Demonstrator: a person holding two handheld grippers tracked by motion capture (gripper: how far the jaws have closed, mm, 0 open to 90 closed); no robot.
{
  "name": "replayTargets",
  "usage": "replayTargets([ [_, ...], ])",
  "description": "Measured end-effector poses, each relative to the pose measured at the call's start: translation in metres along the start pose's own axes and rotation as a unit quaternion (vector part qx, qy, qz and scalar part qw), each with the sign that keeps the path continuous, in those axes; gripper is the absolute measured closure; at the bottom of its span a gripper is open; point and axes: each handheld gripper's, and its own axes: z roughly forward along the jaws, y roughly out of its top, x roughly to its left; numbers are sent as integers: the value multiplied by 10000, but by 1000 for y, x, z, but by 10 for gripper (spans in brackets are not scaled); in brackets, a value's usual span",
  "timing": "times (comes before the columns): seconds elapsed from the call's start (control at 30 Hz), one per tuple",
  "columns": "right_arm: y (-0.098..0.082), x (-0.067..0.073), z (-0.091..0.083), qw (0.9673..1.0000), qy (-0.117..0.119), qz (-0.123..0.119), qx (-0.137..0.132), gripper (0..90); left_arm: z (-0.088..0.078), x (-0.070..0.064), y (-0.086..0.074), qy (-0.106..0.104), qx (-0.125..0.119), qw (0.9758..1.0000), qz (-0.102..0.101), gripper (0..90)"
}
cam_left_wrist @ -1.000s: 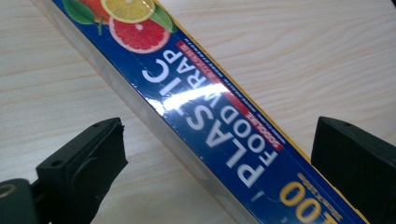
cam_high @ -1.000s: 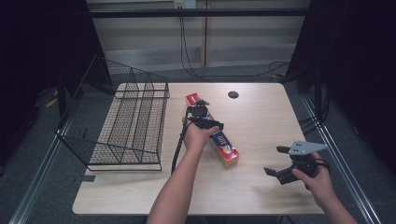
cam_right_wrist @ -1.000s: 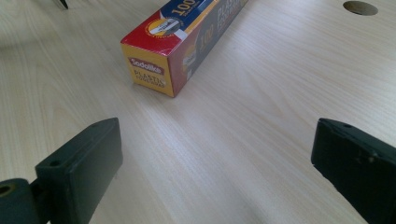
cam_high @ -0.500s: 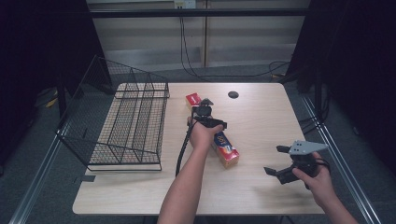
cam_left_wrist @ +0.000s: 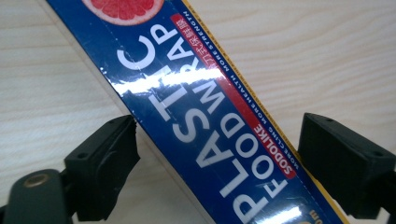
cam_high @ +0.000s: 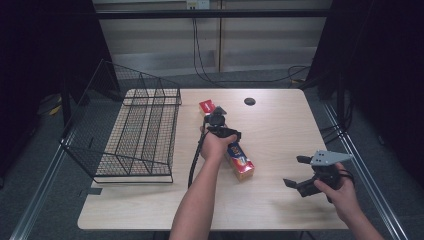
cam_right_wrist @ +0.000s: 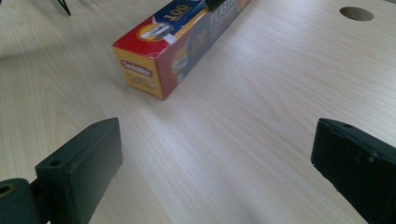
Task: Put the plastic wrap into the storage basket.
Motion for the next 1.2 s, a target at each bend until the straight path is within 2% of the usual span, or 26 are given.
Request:
replayTargets([
  [0.03,0,0,-1,10000,-9,1,-38,19,-3,2,-1,-20,75,10000,17,168],
  [0.23,1,1,-2,10000,-38,5,-73,19,-19,12,-3,185,380,9989,192,237],
  [0.47,1,1,-3,9999,-32,28,-94,19,-18,15,-5,153,245,9992,273,226],
  [0.63,1,1,-2,9999,-47,19,-88,19,-17,15,-4,192,244,9994,175,235],
  [0.67,1,1,-2,9999,-48,25,-85,20,-16,14,-4,171,229,9996,70,242],
  [0.8,1,1,-3,9999,-44,29,-95,19,-16,15,-4,212,215,9995,-91,266],
  [0.83,1,0,-3,9999,-41,35,-96,20,-16,15,-5,195,214,9994,-187,268],
  [1.03,2,0,-2,9999,-30,17,-103,19,-16,16,-6,144,190,9994,-239,284],
  [1.07,2,0,-2,9999,-43,13,-106,19,-17,15,-6,147,213,9991,-325,290],
  [1.2,1,0,-2,9999,-50,16,-98,20,-20,15,-5,273,303,9986,-350,341],
])
